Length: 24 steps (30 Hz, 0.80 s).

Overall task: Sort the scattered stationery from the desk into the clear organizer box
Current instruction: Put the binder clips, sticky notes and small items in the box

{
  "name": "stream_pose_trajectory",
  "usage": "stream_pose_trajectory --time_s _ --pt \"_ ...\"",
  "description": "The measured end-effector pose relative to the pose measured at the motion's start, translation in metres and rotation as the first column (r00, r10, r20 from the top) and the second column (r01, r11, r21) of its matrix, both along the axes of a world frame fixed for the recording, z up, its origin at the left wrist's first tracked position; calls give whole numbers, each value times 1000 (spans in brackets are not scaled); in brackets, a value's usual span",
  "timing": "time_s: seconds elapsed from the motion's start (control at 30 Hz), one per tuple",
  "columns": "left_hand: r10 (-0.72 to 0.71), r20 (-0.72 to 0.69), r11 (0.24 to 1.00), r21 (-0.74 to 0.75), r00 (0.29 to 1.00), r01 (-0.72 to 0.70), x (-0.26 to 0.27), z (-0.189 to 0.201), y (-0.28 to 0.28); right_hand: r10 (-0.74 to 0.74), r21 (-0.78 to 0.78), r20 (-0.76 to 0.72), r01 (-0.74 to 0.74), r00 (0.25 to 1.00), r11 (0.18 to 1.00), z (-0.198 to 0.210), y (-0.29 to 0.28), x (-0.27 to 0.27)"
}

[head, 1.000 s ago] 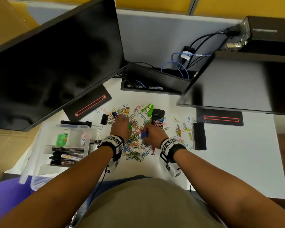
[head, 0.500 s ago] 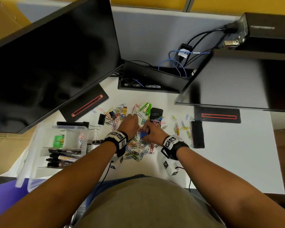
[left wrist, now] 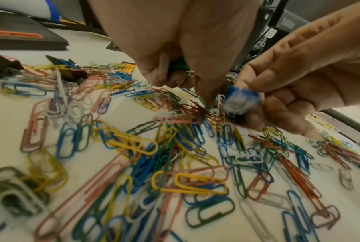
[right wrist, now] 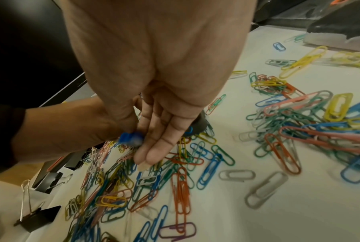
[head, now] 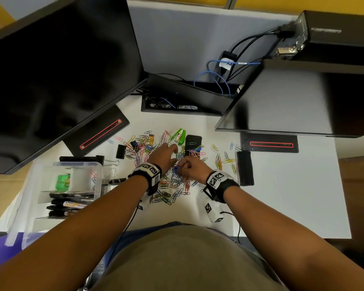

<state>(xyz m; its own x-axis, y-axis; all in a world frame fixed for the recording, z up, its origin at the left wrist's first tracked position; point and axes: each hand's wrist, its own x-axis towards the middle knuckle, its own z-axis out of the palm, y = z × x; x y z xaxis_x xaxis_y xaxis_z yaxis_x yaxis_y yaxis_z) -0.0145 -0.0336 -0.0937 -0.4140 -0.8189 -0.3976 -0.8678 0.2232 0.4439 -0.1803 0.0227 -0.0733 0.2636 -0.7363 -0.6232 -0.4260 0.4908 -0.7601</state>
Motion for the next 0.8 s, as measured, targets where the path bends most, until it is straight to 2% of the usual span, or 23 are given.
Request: stream_pose_trajectory --time_s 0.1,0.2,0.27,0.33,0.43,0.57,0.7,0.8 --pt "30 -12 999 11 999 -30 -2 3 3 -15 -11 -1 15 1000 1000 -1 1 2" --pt "105 -55 993 51 993 -102 1 6 5 -22 -76 -66 16 998 997 -2 1 3" --pt "130 -80 990 69 988 -125 7 6 6 14 -142 -131 -33 991 989 -5 0 5" --pt "162 -117 984 91 980 -152 15 7 6 94 -215 -222 -142 971 966 -6 0 9" --pt "224 -145 970 130 964 -206 26 12 5 255 -278 -346 -359 903 891 -3 -1 19" --pt "252 -134 963 138 958 -233 39 21 7 417 -231 -532 -600 737 766 0 -2 44" --pt "321 -89 942 138 943 -307 58 26 11 480 -175 -648 -728 592 663 -4 -9 58" --pt "346 -75 931 147 935 -333 71 30 14 495 -158 -654 -743 573 651 -7 -11 63"
